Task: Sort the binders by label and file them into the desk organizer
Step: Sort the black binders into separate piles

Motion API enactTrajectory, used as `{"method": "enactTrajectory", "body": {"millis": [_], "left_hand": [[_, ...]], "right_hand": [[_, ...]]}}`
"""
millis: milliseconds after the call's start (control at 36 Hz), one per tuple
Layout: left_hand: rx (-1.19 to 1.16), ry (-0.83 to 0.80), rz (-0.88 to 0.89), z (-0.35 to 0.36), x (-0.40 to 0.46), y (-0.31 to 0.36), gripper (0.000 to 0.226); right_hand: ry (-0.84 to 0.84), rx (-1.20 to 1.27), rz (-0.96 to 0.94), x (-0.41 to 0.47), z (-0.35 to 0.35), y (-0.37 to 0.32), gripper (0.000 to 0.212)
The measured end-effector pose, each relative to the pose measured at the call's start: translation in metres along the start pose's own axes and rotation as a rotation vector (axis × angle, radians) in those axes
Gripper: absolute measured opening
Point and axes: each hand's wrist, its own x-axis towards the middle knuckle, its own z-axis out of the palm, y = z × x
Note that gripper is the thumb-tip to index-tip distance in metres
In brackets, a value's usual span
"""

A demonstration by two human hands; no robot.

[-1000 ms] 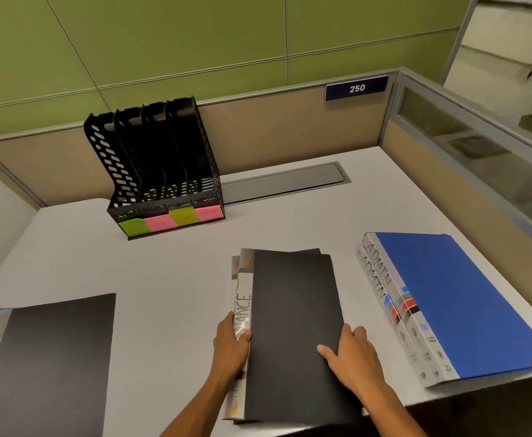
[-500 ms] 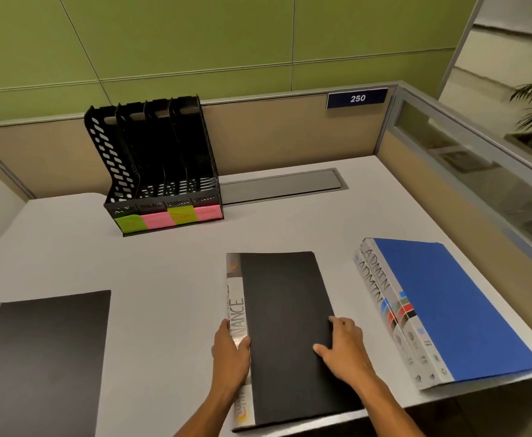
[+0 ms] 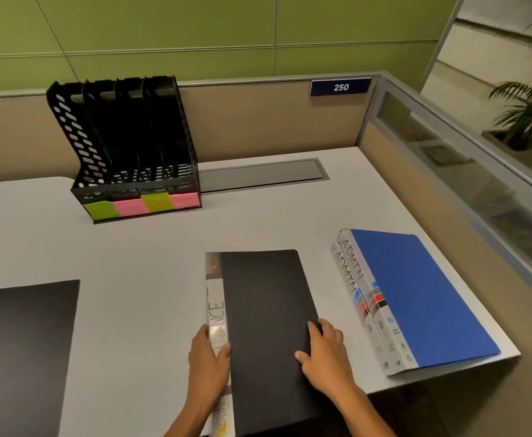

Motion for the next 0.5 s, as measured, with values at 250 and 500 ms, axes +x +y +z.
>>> {"method": "enactTrajectory", "body": {"millis": [250, 500], "left_hand": [[0.058, -0.056, 0.001, -0.005, 0.002, 0.001, 0.055], [0.071, -0.027, -0.058, -0.076, 0.013, -0.023, 0.055]], "right_hand": [[0.009, -0.029, -0.021, 0.005, 0.004, 0.005, 0.075], [0.219, 0.388, -0.107, -0.011, 0.007, -0.019, 0.063]]}}
